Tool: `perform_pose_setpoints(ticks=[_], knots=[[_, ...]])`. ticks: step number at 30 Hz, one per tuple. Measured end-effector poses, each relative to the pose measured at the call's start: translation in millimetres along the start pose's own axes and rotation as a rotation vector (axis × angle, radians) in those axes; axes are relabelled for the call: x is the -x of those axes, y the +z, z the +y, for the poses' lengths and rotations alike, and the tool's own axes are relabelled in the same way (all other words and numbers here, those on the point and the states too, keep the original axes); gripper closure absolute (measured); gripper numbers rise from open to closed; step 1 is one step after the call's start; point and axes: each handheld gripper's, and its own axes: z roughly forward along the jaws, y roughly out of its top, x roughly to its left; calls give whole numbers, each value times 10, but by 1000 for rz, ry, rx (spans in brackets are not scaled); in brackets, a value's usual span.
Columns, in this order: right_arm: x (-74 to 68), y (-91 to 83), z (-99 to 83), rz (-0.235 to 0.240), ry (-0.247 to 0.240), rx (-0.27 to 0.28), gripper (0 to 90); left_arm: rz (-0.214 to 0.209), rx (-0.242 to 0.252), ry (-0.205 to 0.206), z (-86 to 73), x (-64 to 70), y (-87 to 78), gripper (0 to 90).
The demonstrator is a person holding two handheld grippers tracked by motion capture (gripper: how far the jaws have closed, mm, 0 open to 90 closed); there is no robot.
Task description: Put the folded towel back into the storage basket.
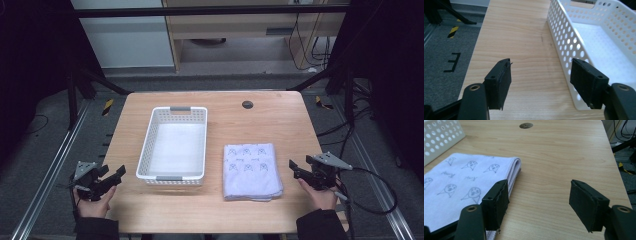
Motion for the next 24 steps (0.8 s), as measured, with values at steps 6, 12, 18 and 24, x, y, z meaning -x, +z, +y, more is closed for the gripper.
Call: perform_pose_setpoints(ticks=[6, 12, 18, 24], knots=[[-11, -33, 29, 3, -8, 12, 324, -22, 23, 8, 53, 94, -65, 331], [-53, -47, 72, 33, -1, 20, 318, -43, 33, 27, 100, 238, -119, 334], [-84, -81, 189, 58, -2, 46, 337, -83, 41, 72, 211, 462, -120, 333], [-90, -87, 315, 74, -12, 50, 341, -110, 59, 92, 301, 629, -124, 331]])
